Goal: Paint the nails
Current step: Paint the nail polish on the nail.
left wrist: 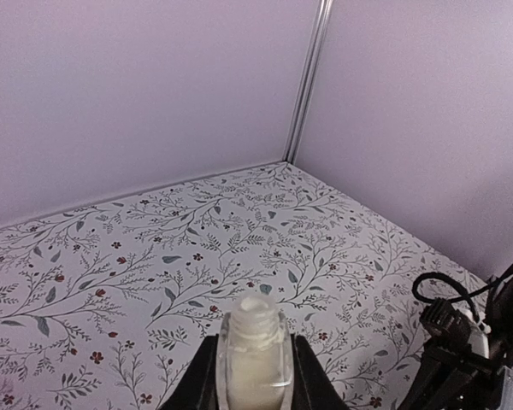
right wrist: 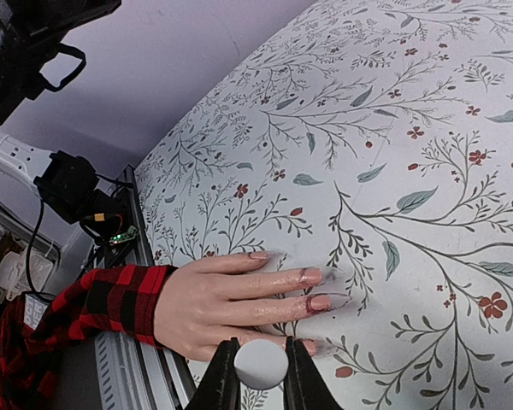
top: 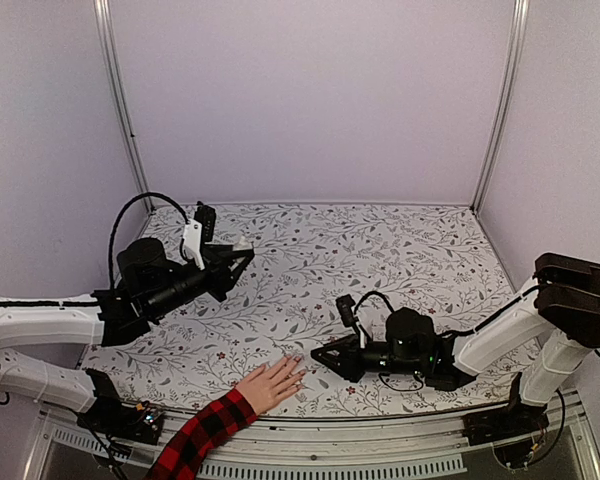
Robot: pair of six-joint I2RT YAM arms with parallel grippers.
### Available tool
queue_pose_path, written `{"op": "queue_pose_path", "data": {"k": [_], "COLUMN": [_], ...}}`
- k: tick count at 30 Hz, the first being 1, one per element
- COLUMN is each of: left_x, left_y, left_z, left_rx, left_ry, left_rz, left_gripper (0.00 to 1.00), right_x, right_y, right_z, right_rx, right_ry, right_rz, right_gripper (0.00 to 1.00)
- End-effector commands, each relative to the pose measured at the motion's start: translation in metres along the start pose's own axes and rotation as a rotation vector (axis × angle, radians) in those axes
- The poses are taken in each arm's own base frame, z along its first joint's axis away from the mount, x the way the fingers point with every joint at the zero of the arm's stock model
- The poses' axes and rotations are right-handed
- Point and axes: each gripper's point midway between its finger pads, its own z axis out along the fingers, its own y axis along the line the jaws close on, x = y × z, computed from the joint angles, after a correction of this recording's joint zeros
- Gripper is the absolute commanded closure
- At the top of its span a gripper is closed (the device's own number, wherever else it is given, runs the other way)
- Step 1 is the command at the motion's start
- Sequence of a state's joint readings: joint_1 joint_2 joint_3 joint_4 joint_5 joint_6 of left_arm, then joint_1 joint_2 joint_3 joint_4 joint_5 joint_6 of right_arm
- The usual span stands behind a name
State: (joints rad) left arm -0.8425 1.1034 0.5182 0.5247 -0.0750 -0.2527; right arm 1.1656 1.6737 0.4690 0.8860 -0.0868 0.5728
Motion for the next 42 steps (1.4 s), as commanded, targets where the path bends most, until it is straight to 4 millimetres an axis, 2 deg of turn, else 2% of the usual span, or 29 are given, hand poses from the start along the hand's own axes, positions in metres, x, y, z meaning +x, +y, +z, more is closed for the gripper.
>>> {"op": "queue_pose_path", "data": {"k": [1, 23, 36, 42], "left_x": [-0.017, -0.017, -0.014, -0.013], "left_y": [-0.009, -0.006, -0.006, -0.006], "left_z": [0.002, -0.011, -0.009, -0.007], "left_rx": [0.024, 0.017, 0.015, 0.015], "left_ry": [-0.037, -0.058, -0.053, -0.049], "left_rz": [0.021, 0.013, 0.018, 0.020], "left_gripper": [1.00, 1.00, 1.00, 1.00], "right_x": [-0.008, 0.002, 0.008, 0.010], "right_y": [0.006, -0.002, -0.020, -0.021], "right_z": [0.000, 0.024, 0.029, 0.029], "right_rx": [-0.005, 0.039, 0.125, 0.127], "right_ry": [-0.053, -0.027, -0.010, -0.004], "right_rz": [0.010, -0.020, -0.012, -0.009], "right_gripper": [1.00, 1.00, 1.00, 1.00]}}
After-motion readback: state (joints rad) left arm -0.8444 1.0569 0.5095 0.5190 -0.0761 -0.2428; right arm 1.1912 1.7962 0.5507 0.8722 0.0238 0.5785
